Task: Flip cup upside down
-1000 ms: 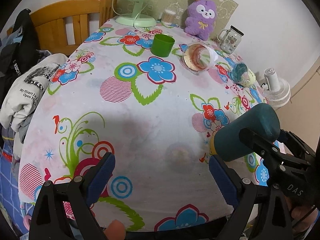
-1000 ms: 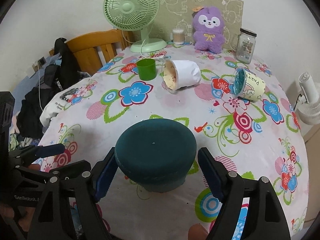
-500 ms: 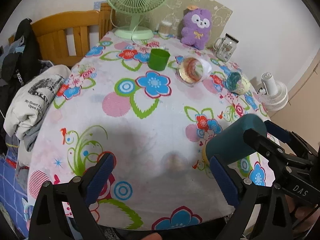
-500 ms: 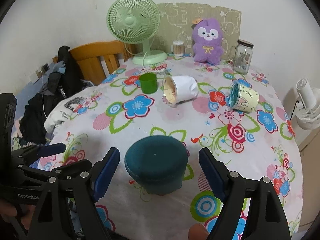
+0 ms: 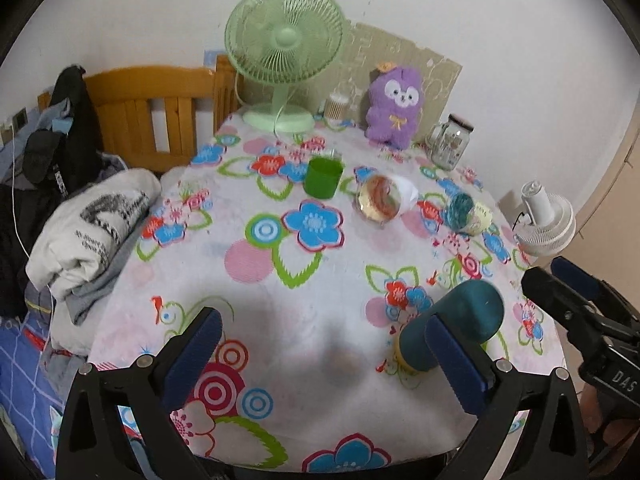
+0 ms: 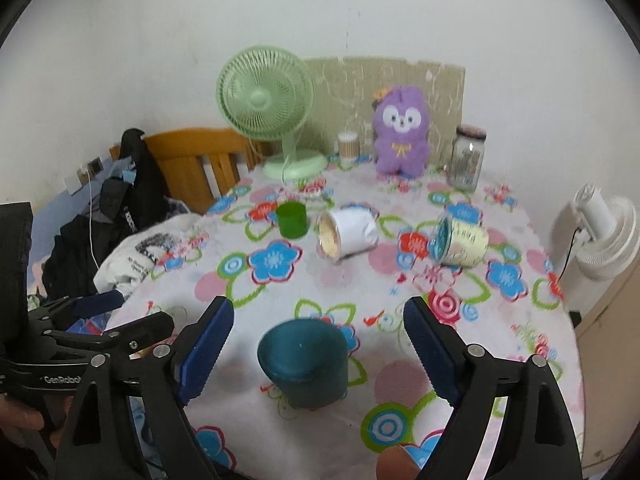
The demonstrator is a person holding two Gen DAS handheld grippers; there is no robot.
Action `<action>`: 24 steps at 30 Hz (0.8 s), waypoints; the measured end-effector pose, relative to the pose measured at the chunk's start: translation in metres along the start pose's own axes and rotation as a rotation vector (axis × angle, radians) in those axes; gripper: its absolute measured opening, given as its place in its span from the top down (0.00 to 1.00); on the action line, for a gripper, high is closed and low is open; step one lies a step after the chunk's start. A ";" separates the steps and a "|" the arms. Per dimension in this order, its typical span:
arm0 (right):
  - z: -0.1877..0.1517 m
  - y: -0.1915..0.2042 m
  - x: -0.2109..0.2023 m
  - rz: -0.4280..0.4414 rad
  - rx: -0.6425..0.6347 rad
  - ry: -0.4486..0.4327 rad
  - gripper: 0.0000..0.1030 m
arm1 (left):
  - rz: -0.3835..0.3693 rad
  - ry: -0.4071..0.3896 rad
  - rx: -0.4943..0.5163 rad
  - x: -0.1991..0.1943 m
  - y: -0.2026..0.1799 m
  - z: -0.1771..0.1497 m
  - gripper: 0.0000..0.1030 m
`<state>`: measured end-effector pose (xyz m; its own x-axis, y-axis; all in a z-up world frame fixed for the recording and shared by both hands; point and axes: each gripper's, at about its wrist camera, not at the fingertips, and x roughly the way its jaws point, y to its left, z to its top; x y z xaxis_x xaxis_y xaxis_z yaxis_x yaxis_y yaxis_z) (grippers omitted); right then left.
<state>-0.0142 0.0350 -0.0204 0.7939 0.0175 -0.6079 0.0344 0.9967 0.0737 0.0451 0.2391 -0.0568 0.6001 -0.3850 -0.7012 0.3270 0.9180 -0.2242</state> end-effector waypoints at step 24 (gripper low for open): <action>0.011 0.015 -0.072 -0.035 -0.044 -0.223 0.01 | 0.056 -0.295 0.023 -0.074 -0.018 0.007 0.00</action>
<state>-0.0640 0.0476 0.0328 0.9075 -0.0304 -0.4189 0.0416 0.9990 0.0176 -0.0003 0.2505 0.0040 0.8028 -0.3481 -0.4841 0.3018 0.9374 -0.1735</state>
